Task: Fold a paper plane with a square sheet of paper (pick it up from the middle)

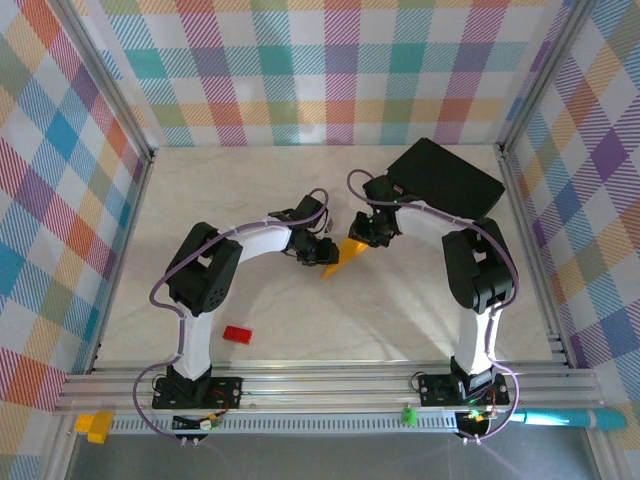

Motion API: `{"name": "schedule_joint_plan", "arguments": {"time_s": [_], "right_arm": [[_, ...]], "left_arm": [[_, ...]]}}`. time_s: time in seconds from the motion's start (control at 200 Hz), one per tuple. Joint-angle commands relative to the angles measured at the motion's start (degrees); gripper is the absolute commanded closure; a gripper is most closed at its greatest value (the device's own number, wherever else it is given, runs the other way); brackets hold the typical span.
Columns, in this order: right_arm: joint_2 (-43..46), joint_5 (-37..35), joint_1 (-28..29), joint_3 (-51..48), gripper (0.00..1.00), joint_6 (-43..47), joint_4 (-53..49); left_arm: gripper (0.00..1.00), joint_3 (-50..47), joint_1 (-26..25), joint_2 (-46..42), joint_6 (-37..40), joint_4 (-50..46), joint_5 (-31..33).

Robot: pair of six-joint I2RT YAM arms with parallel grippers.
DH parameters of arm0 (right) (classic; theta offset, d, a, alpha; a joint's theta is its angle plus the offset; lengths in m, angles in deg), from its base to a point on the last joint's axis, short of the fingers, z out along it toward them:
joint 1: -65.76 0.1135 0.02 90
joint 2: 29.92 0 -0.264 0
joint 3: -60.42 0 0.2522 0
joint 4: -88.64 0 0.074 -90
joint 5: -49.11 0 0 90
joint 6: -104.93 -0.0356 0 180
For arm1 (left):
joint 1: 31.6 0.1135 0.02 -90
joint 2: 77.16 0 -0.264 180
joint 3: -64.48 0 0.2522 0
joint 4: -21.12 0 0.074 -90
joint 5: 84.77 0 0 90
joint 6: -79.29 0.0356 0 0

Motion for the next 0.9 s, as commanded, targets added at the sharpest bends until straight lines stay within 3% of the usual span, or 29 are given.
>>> {"name": "schedule_joint_plan", "arguments": {"time_s": [0.0, 0.45, 0.895], "right_arm": [[-1.8, -0.7, -1.1, 1.6, 0.72, 1.6, -0.7], [-3.8, -1.1, -2.6, 1.0, 0.72, 1.8, -0.6], [-4.8, -2.7, -2.7, 0.2, 0.75, 1.7, -1.9]], "left_arm": [[0.71, -1.9, -2.0, 5.2, 1.5, -2.7, 2.3], [0.73, -4.7, -2.8, 5.7, 1.5, -3.0, 2.8], [0.73, -5.6, -4.8, 7.2, 2.5, -4.9, 7.4]]}}
